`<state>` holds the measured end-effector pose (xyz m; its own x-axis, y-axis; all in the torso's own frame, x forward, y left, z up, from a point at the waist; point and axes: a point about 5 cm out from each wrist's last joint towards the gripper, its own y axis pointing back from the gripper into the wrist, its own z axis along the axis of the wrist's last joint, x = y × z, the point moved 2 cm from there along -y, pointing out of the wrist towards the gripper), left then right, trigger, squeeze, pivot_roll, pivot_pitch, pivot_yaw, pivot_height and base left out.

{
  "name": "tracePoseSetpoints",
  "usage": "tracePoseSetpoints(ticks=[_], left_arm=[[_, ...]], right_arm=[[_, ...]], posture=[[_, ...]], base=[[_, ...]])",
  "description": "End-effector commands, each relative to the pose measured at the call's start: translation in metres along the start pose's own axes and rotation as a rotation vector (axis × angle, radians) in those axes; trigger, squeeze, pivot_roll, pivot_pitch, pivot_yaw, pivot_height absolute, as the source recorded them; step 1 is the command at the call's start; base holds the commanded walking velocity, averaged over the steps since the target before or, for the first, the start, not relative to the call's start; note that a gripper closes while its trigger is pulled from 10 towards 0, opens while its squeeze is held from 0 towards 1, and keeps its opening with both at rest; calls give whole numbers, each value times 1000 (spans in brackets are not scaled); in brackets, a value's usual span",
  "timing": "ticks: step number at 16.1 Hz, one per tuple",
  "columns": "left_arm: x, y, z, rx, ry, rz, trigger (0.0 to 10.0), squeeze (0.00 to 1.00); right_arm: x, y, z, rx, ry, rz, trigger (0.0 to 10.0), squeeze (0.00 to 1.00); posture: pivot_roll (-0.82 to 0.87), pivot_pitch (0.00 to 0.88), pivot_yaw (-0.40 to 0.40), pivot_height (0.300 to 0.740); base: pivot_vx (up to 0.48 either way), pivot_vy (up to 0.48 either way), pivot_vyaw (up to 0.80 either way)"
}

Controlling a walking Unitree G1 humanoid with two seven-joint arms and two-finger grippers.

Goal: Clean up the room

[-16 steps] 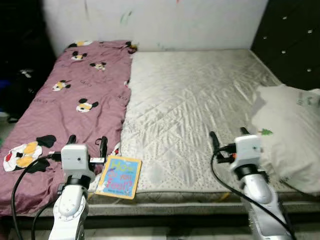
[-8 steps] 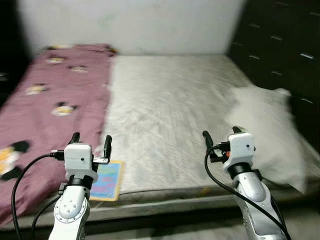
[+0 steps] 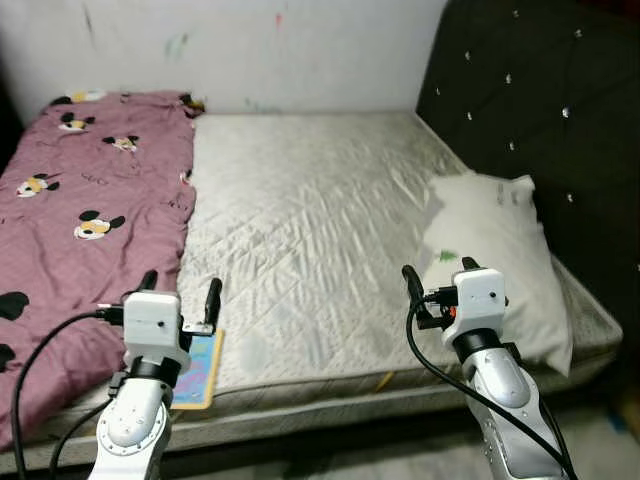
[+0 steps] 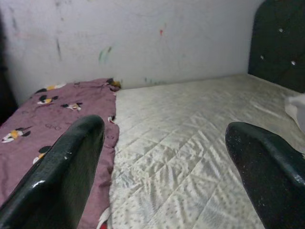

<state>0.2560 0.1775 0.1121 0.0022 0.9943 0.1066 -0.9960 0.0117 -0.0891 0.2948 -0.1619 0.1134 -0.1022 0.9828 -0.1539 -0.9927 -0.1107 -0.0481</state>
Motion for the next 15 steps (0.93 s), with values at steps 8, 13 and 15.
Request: tracePoseSetpoints(ticks=[8,13,15], left_arm=[[-15,-2,5,-4,26,-50,10000,0],[-16,-4,11,-37,43,-65,10000,0],[-20,-4,13,-47,64,-98,10000,0]], right_arm=[[-3,-6,5,1,21,4,10000,0],[-2,-6,6,4,23,11,10000,0],[-2,-6,6,4,25,11,10000,0]], posture=[[-50,61,-48,740],[-51,64,-51,740],[-54,67,-51,740]], base=[[0,-325,0],[0,-127,0],[0,0,0]])
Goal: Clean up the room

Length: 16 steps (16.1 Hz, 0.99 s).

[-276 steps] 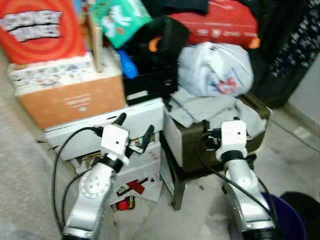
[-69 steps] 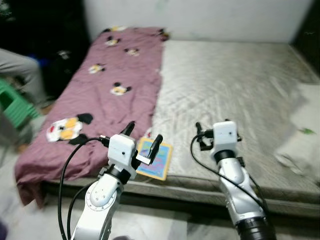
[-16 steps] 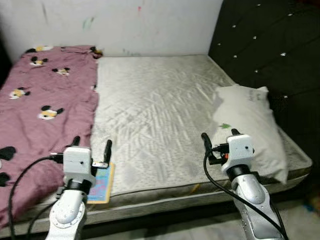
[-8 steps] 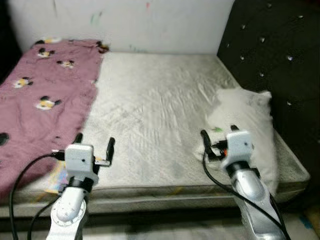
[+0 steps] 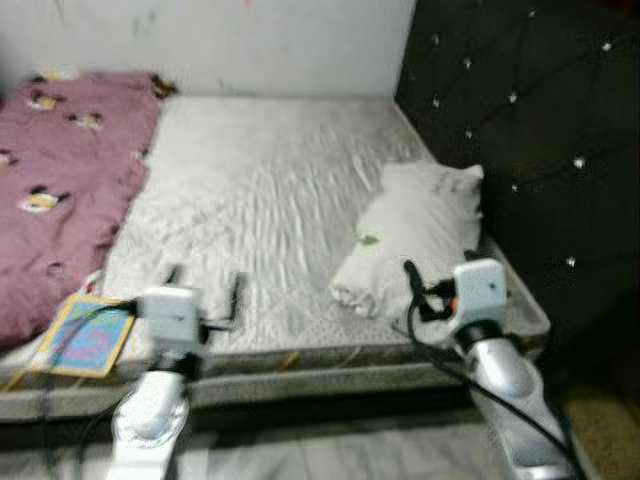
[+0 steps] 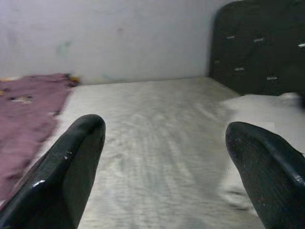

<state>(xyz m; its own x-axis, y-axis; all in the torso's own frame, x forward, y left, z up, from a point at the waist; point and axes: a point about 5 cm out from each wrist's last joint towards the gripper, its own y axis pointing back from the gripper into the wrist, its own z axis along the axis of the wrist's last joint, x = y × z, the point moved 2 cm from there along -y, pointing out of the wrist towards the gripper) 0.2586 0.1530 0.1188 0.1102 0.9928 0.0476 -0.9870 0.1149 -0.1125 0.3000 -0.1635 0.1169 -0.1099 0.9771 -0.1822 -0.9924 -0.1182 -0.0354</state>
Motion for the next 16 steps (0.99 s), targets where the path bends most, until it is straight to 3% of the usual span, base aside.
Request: tracePoseSetpoints(ticks=[1,13,16], left_arm=[[3,0,4,-19,-4,-1,10000,0],[1,0,3,-17,7,-32,10000,0],[4,-1,2,-6,-7,-7,10000,0]], right_arm=[[0,-1,3,-8,-3,2,10000,0],[3,-4,3,-9,0,14,10000,0],[5,-5,3,-10,-1,18,10000,0]], posture=[[-54,67,-51,740],[-50,65,-51,740],[-43,60,-49,740]], base=[[0,0,0],[303,0,0],[0,0,0]])
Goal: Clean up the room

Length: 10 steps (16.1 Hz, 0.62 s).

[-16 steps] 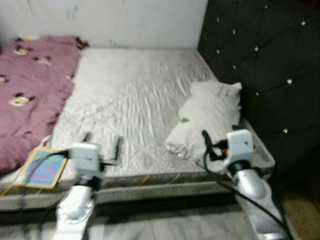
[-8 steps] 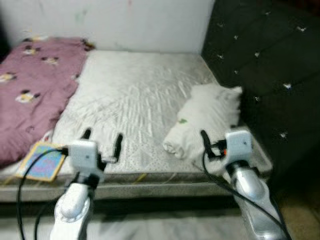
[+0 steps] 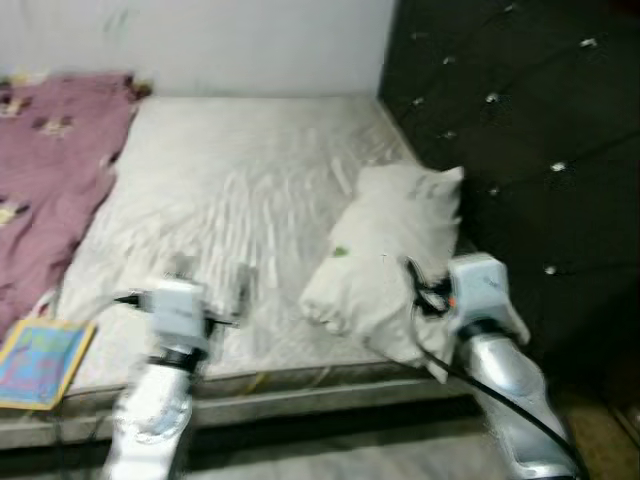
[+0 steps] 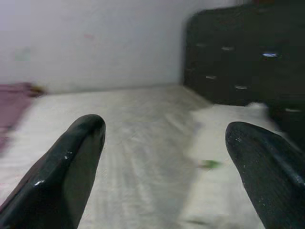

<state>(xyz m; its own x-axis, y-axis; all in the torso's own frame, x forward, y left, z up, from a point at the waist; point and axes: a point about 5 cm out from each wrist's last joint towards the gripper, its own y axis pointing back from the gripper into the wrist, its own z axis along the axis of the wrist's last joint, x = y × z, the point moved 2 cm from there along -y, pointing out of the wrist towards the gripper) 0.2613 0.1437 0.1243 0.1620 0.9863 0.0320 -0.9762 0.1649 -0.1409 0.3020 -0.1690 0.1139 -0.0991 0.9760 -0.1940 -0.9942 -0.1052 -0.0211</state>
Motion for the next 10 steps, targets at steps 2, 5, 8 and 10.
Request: tracePoseSetpoints(ticks=[2,5,8,10], left_arm=[[14,4,-3,22,-36,58,10000,0],[13,0,-4,38,-62,76,10000,0],[12,-1,-4,39,-62,70,10000,0],[12,-2,-4,39,-63,69,10000,0]], right_arm=[[10,-4,6,-26,-14,30,10000,0],[12,-5,6,-31,13,35,10000,0],[13,-5,6,-30,9,35,10000,0],[13,-6,6,-28,8,30,10000,0]], posture=[[-38,57,-47,740],[-36,53,-43,740],[-39,56,-42,740],[-39,57,-42,740]], base=[[0,0,0],[0,0,0],[0,-95,648],[0,-409,656]])
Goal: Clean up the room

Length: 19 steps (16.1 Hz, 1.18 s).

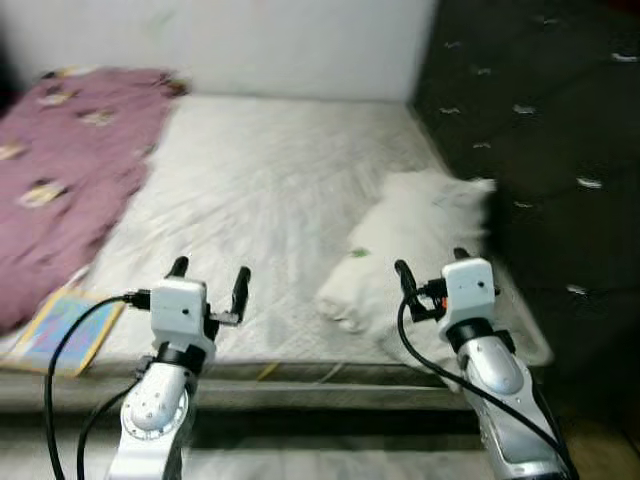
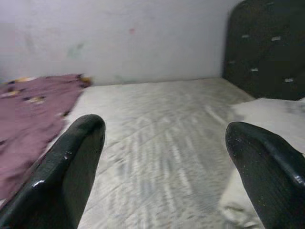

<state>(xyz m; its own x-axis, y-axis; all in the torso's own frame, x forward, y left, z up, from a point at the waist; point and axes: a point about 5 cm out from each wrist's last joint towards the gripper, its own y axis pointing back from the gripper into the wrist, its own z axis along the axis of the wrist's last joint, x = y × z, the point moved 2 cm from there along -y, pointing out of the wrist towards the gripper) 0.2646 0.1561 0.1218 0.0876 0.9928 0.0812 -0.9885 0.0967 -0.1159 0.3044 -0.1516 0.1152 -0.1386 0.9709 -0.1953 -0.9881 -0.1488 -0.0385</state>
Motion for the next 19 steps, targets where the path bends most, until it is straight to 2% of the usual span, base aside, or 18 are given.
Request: tracePoseSetpoints(ticks=[1,8,18,19], left_arm=[[-1,-1,-1,10,-4,0,10000,0],[-4,-3,0,4,0,-10,10000,0],[-10,-4,5,-32,37,-83,10000,0],[-11,-4,6,-35,38,-87,10000,0]], right_arm=[[-4,-2,1,-2,8,-11,10000,0],[-5,-3,1,-2,7,-19,10000,0],[-6,-5,0,-2,-13,-31,10000,0],[-6,-5,0,-2,-14,-32,10000,0]], posture=[[-40,58,-42,740],[-45,60,-43,740],[-41,57,-38,740],[-41,58,-38,740]], base=[[0,-480,0],[0,-480,0],[0,0,0],[281,0,-800]])
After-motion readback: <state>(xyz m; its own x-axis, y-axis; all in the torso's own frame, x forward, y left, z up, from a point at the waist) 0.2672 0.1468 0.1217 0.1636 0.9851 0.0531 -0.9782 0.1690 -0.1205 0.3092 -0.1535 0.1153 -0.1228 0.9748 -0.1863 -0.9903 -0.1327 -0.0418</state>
